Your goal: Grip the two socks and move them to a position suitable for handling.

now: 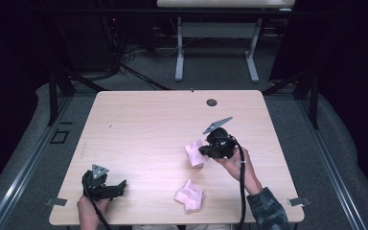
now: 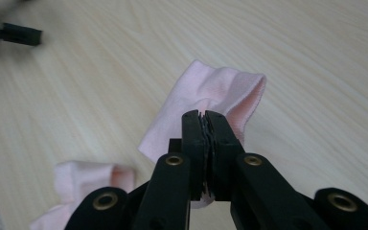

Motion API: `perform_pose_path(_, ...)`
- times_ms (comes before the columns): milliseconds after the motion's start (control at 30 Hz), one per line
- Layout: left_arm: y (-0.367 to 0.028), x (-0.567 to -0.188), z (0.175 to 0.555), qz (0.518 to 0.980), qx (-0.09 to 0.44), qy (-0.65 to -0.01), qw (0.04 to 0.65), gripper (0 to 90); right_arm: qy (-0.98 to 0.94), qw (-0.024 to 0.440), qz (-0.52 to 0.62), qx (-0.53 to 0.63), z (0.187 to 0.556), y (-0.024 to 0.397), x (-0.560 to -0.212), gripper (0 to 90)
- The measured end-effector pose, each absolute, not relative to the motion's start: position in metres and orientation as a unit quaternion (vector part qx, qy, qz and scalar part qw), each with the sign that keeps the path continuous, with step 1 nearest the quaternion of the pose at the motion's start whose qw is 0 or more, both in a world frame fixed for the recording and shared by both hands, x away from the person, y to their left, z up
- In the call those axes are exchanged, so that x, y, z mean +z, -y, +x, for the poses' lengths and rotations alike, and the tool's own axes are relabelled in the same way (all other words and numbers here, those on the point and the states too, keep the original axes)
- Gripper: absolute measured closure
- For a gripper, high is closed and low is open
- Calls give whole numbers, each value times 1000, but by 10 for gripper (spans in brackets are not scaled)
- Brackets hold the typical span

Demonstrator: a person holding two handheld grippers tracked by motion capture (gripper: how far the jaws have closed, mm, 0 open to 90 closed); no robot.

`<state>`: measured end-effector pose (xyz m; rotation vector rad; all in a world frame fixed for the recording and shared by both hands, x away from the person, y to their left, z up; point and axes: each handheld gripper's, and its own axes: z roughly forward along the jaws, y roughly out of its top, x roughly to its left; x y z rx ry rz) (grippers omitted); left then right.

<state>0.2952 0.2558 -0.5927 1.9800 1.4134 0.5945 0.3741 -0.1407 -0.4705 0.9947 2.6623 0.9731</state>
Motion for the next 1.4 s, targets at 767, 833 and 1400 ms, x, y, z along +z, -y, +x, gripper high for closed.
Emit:
perform_pose_path(767,-256,-592,295,751,229,-536,310,9,-881,64,350,312,348,133,-511,153)
perform_pose_path(833,-256,-592,296,752,227,-537,308,3,-880,64,353,311,338,138,-509,125)
perform_pose_path(1400,-199,-572,272,793,187,-466,346,5,-885,41,360,293,282,141,-534,330)
